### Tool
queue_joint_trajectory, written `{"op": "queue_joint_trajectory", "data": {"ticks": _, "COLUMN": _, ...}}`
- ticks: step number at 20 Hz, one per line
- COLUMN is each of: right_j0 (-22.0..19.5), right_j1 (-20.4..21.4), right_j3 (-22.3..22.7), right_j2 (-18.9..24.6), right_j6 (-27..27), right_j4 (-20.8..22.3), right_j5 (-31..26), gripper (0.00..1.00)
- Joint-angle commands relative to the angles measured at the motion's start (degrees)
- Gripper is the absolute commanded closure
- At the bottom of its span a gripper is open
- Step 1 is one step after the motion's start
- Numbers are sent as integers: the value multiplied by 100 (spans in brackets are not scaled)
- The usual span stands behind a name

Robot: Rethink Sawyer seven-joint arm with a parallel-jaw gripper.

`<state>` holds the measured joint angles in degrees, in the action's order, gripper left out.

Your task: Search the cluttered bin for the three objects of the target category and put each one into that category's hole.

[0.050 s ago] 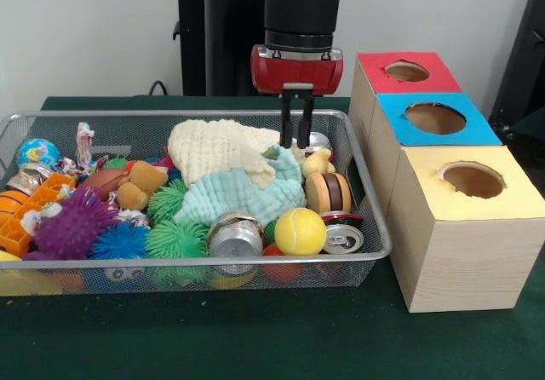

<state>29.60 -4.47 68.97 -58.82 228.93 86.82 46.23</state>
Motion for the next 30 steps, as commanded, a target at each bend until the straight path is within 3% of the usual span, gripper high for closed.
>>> {"op": "queue_joint_trajectory", "data": {"ticks": 1, "right_j0": -116, "right_j1": -376, "right_j3": 39, "right_j2": 918, "right_j6": 591, "right_j4": -144, "right_j5": -183, "gripper": 0}}
{"op": "queue_joint_trajectory", "data": {"ticks": 12, "right_j0": -244, "right_j1": -390, "right_j3": 39, "right_j2": 907, "right_j6": 127, "right_j4": -183, "right_j5": -287, "gripper": 0}}
{"op": "queue_joint_trajectory", "data": {"ticks": 19, "right_j0": -557, "right_j1": -642, "right_j3": -8, "right_j2": 939, "right_j6": -216, "right_j4": -175, "right_j5": -529, "gripper": 0}}
{"op": "queue_joint_trajectory", "data": {"ticks": 24, "right_j0": -615, "right_j1": -845, "right_j3": -91, "right_j2": 905, "right_j6": -170, "right_j4": -134, "right_j5": -685, "gripper": 0}}
{"op": "queue_joint_trajectory", "data": {"ticks": 30, "right_j0": -926, "right_j1": -868, "right_j3": -130, "right_j2": 1141, "right_j6": -558, "right_j4": -310, "right_j5": -859, "gripper": 0}}
